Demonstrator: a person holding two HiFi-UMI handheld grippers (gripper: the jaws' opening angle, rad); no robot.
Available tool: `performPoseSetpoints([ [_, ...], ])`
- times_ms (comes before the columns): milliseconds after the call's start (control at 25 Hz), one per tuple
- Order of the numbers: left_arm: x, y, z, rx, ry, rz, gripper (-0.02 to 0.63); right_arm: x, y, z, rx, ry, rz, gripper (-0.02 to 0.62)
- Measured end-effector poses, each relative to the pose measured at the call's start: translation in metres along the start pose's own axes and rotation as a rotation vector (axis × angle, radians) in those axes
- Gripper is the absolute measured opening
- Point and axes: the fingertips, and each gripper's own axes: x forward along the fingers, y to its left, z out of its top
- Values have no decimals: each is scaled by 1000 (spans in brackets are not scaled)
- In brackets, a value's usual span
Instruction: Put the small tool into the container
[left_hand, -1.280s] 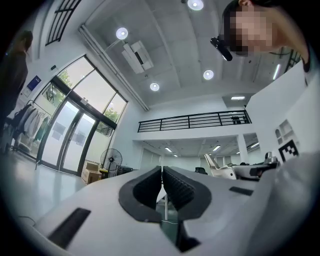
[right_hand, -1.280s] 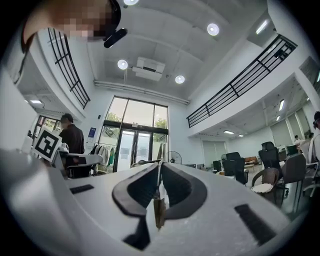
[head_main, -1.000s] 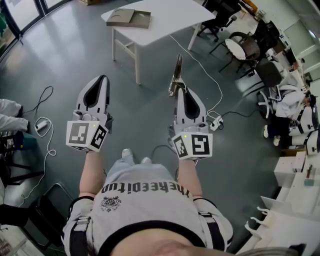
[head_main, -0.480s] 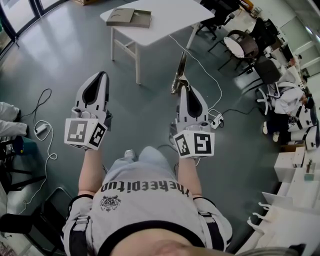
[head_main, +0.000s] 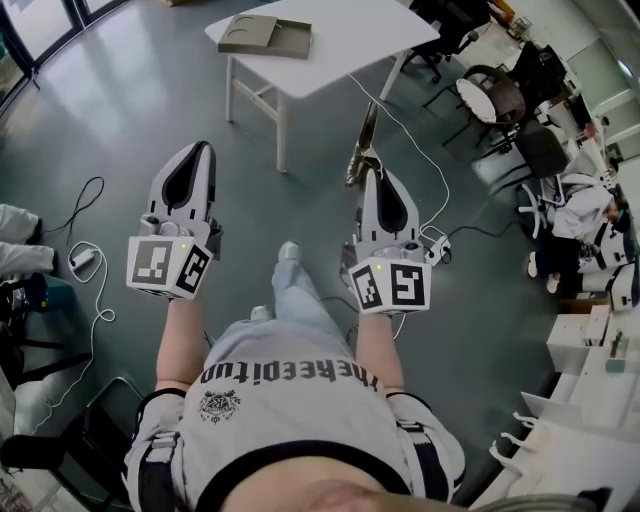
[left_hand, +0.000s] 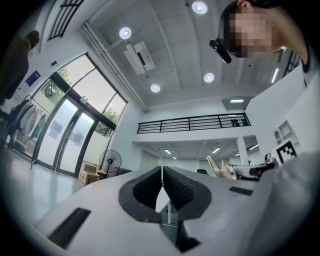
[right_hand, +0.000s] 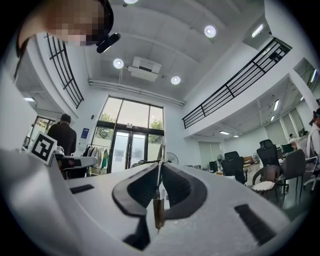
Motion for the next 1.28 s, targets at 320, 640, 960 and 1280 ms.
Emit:
performPoseSetpoints([
  [320, 65, 33, -7, 9, -8, 36, 12, 79, -23, -12, 5, -13, 34, 23],
  [640, 150, 50, -19, 30, -44, 45, 12, 158, -70, -20, 9, -15, 63, 23],
  [960, 226, 54, -33, 38, -40, 76, 12, 226, -117, -32, 21, -20, 102, 23],
  [1280, 272, 45, -42, 50, -29, 94, 12, 259, -155, -47, 44, -14, 123, 23],
])
